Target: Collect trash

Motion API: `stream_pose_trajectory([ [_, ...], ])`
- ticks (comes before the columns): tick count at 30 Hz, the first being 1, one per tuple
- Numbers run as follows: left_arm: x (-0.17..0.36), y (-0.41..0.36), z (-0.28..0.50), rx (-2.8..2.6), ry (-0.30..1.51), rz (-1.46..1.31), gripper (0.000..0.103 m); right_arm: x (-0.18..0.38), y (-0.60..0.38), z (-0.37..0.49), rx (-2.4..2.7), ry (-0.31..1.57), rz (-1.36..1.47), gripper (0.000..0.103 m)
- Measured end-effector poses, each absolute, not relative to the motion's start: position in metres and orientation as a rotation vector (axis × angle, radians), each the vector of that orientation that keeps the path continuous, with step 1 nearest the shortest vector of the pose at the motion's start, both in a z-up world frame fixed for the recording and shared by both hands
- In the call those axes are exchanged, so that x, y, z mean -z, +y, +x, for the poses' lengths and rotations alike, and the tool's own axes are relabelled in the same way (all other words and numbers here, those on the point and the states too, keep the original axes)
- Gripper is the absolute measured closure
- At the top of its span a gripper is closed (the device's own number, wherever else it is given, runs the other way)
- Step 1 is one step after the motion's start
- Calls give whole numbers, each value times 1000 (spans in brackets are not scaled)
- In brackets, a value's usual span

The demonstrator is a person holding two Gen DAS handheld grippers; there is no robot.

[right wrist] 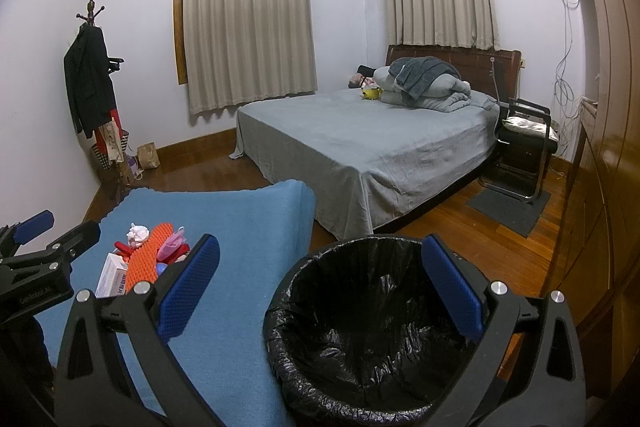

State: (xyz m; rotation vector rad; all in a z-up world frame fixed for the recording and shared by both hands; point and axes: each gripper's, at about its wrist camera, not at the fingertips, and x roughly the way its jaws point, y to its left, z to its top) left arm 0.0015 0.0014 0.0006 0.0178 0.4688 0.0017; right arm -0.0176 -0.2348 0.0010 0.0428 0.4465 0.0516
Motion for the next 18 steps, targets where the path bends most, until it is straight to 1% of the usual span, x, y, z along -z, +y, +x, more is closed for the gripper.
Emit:
stream_pose_trajectory([
  [18,-1,2,2,-1,470,17,6,1,-233,-16,-52,448,42,5],
])
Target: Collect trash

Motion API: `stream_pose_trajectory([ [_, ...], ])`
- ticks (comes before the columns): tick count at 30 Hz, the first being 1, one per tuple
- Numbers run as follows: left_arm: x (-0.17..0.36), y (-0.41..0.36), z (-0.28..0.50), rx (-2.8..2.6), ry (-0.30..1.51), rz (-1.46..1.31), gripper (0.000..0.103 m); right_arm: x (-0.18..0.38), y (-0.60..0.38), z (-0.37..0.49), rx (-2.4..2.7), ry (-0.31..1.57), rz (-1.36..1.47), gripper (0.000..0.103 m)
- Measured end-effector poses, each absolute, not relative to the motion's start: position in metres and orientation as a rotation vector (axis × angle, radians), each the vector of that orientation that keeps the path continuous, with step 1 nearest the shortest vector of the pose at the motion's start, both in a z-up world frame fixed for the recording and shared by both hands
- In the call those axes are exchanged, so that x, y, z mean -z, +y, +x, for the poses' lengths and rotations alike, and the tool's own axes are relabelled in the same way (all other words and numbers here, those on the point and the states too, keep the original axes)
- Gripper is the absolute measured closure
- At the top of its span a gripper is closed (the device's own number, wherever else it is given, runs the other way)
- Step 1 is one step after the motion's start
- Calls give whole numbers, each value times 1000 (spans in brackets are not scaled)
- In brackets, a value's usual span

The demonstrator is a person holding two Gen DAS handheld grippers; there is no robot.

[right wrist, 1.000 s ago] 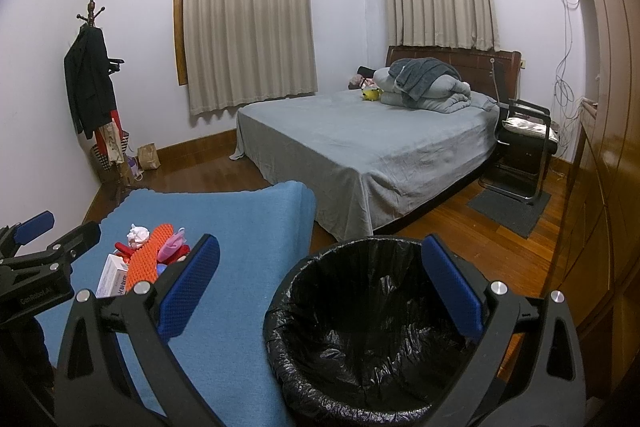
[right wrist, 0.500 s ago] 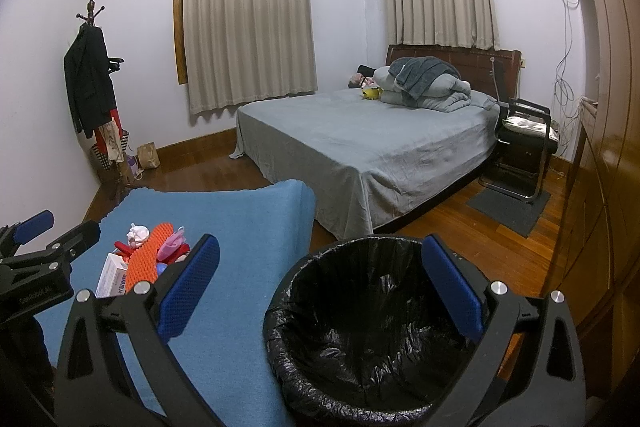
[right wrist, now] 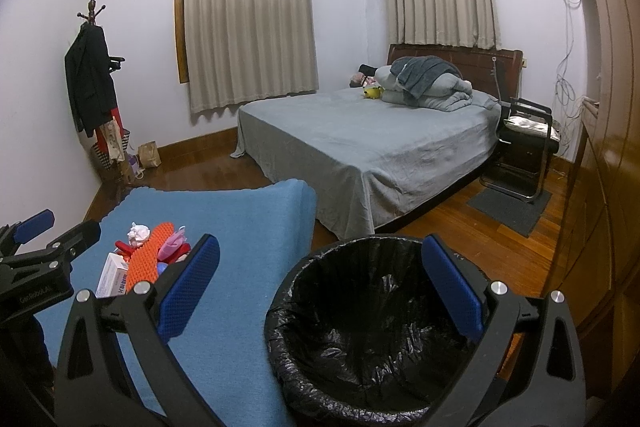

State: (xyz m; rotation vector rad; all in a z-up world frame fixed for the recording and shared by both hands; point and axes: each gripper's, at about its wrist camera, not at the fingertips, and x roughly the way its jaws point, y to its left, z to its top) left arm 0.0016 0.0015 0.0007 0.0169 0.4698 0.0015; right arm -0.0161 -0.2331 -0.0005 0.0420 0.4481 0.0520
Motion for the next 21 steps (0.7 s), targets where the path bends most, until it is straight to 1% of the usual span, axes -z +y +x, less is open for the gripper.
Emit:
stream_pose_trajectory([
  [7,1,4,0,-1,469,15,6,10,-233,-19,-56,450,39,5],
  [11,1,4,0,-2,470,15,6,7,-230,-17,-59,453,34,5],
  [12,2,4,1,-3,470,14,6,13,-219,-9,-61,455,32,5],
  [21,19,18,15,-21,473,-10,6,13,-208,4,-81,474,19,5],
])
